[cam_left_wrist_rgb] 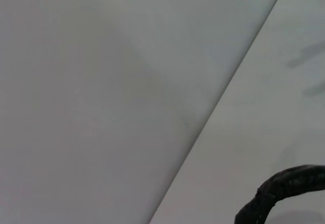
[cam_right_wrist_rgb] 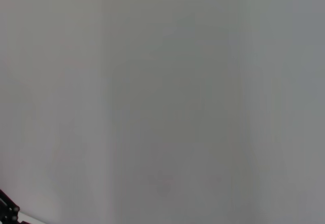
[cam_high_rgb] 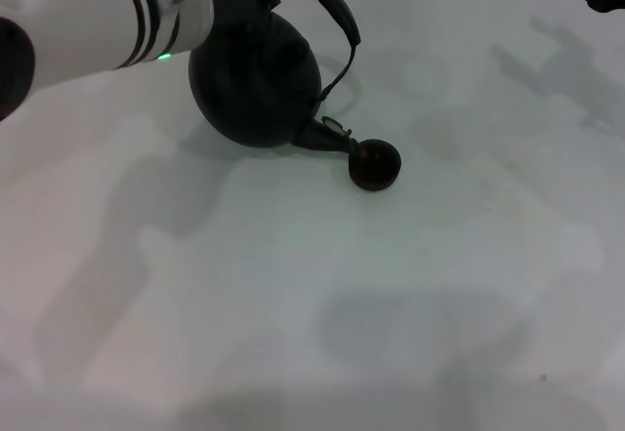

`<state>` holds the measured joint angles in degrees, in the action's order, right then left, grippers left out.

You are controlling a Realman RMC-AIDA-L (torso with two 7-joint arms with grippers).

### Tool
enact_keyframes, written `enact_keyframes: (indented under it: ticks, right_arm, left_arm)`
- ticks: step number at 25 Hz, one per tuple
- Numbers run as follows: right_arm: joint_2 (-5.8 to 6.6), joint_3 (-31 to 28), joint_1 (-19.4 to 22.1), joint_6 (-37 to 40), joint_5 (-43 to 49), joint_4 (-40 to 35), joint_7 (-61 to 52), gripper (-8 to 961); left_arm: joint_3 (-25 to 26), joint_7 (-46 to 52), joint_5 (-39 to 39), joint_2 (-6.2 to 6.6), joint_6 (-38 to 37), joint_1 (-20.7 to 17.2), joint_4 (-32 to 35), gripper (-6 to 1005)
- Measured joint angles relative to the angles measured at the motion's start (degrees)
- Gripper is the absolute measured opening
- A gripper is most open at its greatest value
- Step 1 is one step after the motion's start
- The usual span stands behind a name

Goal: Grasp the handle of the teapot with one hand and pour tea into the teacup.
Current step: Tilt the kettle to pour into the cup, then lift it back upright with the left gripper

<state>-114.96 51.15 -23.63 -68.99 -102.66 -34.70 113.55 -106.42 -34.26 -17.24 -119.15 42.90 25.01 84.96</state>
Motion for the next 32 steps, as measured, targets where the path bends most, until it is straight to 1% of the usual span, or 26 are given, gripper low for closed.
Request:
enact_keyframes:
  ticks: [13, 23, 28, 32]
  right_arm:
    - [0.00, 0.0, -0.3, 0.6, -0.1, 0.5, 0.4, 840]
    - [0.00, 0.0, -0.4, 0.7, -0.1, 0.6, 0.6, 841]
    - [0.00, 0.0, -0.4, 1.1, -0.1, 0.7, 0.6, 841]
    - [0.00, 0.2, -0.3, 1.5, 0.0, 0.8, 0.6, 841]
  left_arm:
    - [0.0, 0.0, 0.6, -0.03, 2.1, 1.5, 0.0, 121]
    - [0.4, 0.8, 0.8, -0.03, 1.4, 1.9, -0.5, 121]
    - [1.8, 0.4, -3.0, 0.16, -2.1, 1.0, -1.3, 121]
    - [5.4, -4.7, -11.8, 0.24, -2.8, -0.5, -1.4, 120]
